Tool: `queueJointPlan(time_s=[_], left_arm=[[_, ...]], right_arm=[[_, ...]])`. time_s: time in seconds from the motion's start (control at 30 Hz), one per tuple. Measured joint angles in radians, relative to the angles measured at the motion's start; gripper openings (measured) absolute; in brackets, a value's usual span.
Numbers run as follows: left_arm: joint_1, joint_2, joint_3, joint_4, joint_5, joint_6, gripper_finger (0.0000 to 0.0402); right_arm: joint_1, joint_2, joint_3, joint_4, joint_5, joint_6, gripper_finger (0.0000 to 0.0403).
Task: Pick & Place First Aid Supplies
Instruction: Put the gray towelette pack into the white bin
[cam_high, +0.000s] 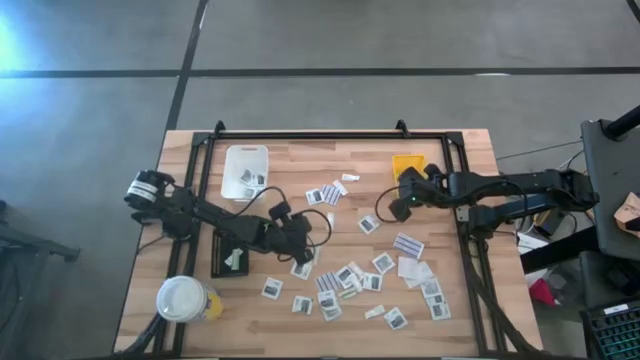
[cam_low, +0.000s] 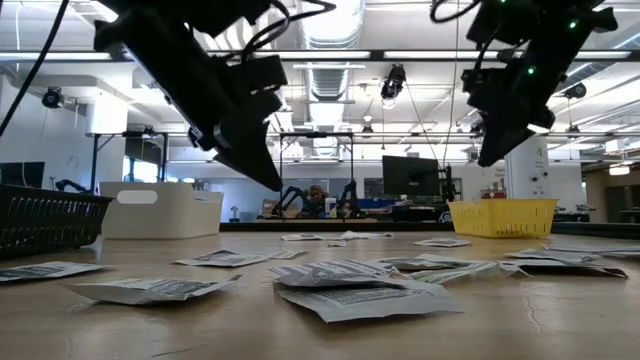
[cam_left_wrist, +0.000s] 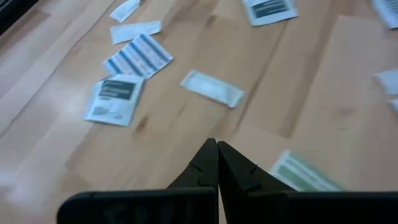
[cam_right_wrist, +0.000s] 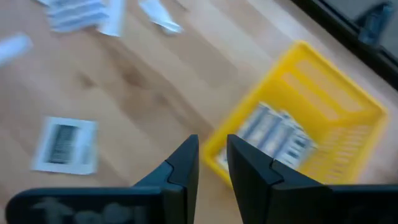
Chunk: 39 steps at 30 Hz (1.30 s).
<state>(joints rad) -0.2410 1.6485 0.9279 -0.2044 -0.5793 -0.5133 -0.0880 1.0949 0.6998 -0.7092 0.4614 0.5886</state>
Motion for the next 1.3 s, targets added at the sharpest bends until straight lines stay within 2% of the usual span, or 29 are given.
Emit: queueJointPlan(time_s=[0.3, 0.63, 0.73, 0.93, 1.1, 1.3], left_arm=[[0.092, 0.000, 0.000, 0.011, 0.043, 0.053, 0.0000], [0.189, 0.000, 0.000, 0.080, 0.073, 0.179, 0.0000], [0.227, 0.000, 0.000, 0.087, 0.138, 0.221, 0.0002], [0.287, 0.000, 0.000, 0.088, 0.276, 0.248, 0.0045], [0.317, 0.000, 0.000, 0.088, 0.287, 0.283, 0.0083], [0.353, 0.003, 0.000, 0.092, 0.300, 0.283, 0.0081]], right_arm=[[0.147, 0.075, 0.000, 0.187, -0.002, -0.009, 0.0057], [0.160, 0.227, 0.000, 0.279, 0.001, -0.014, 0.0054], [0.160, 0.272, 0.000, 0.310, 0.001, -0.020, 0.0052], [0.160, 0.342, 0.000, 0.414, 0.001, -0.037, 0.0052], [0.160, 0.393, 0.000, 0.573, 0.001, -0.134, 0.0052], [0.159, 0.438, 0.009, 0.714, 0.000, -0.205, 0.0052]])
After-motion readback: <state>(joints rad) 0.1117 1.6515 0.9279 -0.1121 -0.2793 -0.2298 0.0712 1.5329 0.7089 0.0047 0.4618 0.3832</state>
